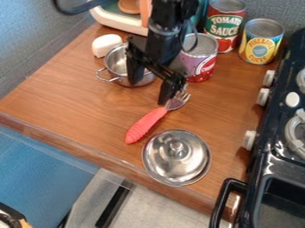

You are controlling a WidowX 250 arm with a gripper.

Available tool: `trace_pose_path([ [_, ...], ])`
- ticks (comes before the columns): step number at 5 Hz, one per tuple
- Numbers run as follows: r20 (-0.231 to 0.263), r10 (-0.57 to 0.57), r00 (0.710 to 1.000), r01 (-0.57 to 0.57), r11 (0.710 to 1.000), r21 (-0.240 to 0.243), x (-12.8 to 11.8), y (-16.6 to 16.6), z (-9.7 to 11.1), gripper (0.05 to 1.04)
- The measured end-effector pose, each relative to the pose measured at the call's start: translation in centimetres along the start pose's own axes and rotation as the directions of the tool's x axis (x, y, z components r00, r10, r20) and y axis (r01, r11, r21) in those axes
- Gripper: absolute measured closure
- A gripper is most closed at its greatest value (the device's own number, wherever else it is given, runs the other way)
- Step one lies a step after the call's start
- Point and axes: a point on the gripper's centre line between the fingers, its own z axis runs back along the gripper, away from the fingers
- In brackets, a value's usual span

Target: Move the red fork to the left side side of the table

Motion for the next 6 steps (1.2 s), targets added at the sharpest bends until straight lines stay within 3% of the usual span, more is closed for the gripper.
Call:
trace_pose_path([
  [3, -0.019, 0.05, 0.999, -0.051, 0.998, -0.047, -2.3, -0.9, -2.6, 0.083],
  [4, -0.049, 0.061, 0.997, -0.063, 0.997, -0.036, -3.0, -0.4, -4.1, 0.116],
  [6, -0.028, 0.098, 0.995, -0.1, 0.992, -0.071, -3.1, -0.1, -4.4, 0.66],
])
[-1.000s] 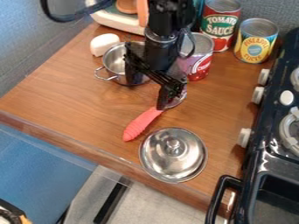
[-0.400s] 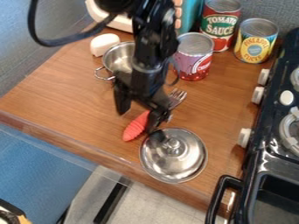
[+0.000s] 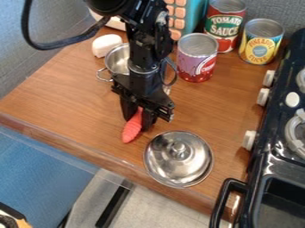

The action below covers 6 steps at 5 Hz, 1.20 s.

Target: Move the red fork to the left side side of the table

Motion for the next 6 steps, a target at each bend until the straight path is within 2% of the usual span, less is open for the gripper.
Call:
trace_pose_path([
  [1, 0.011, -0.038, 0.999, 0.038, 0.999, -0.029, -0.3, 0.5, 0.3, 0.682],
  [2, 0.07, -0.073, 0.995, 0.074, 0.997, -0.005, -0.2, 1.8, 4.2, 0.683],
  [3, 0.104, -0.068, 0.992, 0.062, 0.997, 0.052, -0.8, 5.0, 7.8, 0.683],
  [4, 0.119, -0.018, 0.993, 0.01, 0.998, 0.066, -2.3, 8.8, 9.3, 0.689],
  [5, 0.085, 0.088, 0.992, -0.097, 0.991, 0.098, -3.3, 12.5, 9.0, 0.689],
  [6, 0.018, 0.155, 0.988, -0.156, 0.982, 0.105, -4.1, 14.9, 6.6, 0.689],
])
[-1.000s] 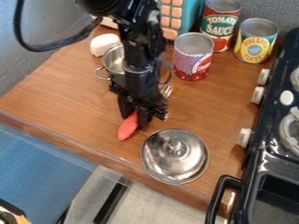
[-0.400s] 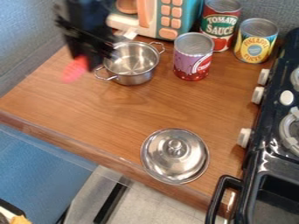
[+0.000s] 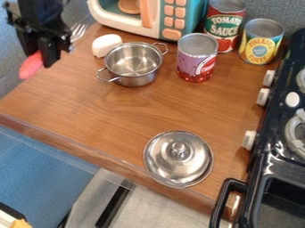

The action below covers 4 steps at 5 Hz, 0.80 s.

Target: Move the red fork to the left side side of the table

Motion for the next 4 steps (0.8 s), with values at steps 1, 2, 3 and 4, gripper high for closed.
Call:
trace_pose_path([
  [1, 0.012, 0.011, 1.0, -0.011, 0.999, 0.035, 0.1, 0.8, -1.3, 0.689],
  [2, -0.02, 0.042, 0.999, -0.041, 0.998, 0.048, 0.2, 0.9, -3.3, 0.689],
  [3, -0.072, 0.048, 0.996, -0.046, 0.999, 0.027, 0.4, 0.5, -6.0, 0.69],
  [4, -0.096, 0.04, 0.995, -0.039, 0.999, 0.015, 0.8, 0.5, -7.3, 0.691],
])
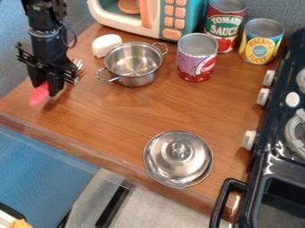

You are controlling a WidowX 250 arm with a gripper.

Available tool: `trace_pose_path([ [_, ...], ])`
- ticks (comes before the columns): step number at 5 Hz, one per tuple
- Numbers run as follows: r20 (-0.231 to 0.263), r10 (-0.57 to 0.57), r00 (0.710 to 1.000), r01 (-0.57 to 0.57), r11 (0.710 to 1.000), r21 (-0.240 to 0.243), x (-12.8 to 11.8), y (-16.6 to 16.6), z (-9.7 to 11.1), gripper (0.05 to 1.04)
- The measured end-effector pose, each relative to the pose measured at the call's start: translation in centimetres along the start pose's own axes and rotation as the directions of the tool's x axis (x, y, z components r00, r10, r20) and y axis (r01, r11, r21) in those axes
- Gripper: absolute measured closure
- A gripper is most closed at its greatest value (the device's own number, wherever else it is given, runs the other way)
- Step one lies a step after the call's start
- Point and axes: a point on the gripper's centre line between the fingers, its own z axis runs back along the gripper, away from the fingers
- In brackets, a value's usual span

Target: Move the red fork to the left side side of the table

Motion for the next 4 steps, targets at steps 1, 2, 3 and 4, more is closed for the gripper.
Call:
trace_pose_path([
  [1, -0.031, 0.01, 0.999, -0.01, 1.0, -0.011, 0.0, 0.1, -0.8, 0.64],
  [2, 0.002, -0.022, 1.0, 0.022, 0.998, -0.051, -0.2, 0.4, -0.8, 0.346],
  [3, 0.079, -0.022, 0.997, 0.028, 0.997, -0.074, -0.3, 1.1, 0.8, 0.097],
  [4, 0.125, -0.009, 0.992, 0.02, 0.997, -0.081, -0.5, 1.8, 2.1, 0.08],
])
